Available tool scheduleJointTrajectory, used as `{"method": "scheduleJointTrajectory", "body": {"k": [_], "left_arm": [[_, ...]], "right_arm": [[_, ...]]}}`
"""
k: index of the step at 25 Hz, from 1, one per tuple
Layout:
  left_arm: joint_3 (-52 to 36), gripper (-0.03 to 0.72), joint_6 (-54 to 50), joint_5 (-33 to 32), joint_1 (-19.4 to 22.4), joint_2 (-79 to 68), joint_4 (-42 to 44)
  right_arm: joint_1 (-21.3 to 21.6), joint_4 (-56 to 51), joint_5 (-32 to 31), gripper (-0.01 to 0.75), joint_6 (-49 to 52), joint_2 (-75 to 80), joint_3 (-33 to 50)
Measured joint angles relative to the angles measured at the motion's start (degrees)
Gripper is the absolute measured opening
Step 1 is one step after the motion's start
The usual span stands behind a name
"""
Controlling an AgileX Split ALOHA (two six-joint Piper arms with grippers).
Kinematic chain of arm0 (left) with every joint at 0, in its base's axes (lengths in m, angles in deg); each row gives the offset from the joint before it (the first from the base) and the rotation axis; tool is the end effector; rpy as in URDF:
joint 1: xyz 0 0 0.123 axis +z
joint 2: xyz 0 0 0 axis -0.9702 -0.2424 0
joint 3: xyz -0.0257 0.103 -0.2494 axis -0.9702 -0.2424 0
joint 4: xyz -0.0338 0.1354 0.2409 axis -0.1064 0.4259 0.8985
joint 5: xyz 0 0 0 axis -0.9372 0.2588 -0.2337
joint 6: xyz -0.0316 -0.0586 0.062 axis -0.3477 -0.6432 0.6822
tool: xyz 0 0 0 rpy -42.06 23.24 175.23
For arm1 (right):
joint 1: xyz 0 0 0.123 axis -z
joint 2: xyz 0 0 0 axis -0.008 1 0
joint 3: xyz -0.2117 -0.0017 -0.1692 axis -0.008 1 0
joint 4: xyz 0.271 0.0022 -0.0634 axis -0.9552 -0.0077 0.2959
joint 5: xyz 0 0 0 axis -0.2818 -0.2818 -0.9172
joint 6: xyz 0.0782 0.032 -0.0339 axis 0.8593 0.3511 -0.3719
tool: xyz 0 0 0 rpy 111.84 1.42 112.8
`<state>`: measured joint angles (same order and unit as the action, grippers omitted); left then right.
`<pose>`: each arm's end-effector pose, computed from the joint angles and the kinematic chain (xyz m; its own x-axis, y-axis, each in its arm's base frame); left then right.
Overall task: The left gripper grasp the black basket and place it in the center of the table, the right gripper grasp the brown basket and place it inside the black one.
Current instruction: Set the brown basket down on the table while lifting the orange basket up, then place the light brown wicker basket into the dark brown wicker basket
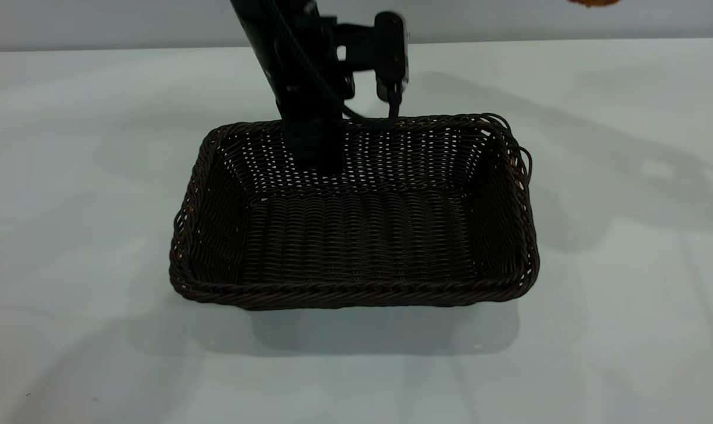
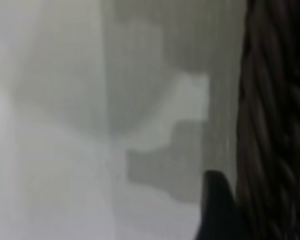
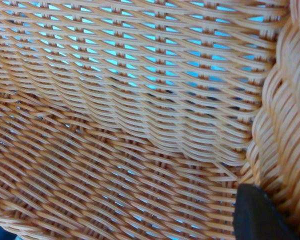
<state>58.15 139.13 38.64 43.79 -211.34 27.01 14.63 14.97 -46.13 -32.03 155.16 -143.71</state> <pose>0.4126 -0.2643 0.0455 0.0640 0.9678 -0.2433 0.9465 0.0183 0.3221 0.3901 -0.0245 0.1944 -0.9425 0.3261 -0.0724 0.1440 0.5923 0.7928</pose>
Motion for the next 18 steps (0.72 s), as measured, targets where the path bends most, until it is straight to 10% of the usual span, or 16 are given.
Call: {"method": "scheduleJointTrajectory", "body": {"k": [11, 18], "left_arm": [[0.00, 0.398, 0.05, -23.32, 0.05, 22.78, 0.36], [0.00, 0.317, 0.15, -26.11, 0.05, 40.32, 0.38]], "right_arm": [[-0.06, 7.87, 0.69, 0.066, 4.70, 0.52, -3.10], [-7.52, 14.87, 0.08, 0.067, 5.25, 3.27, -3.15]]}}
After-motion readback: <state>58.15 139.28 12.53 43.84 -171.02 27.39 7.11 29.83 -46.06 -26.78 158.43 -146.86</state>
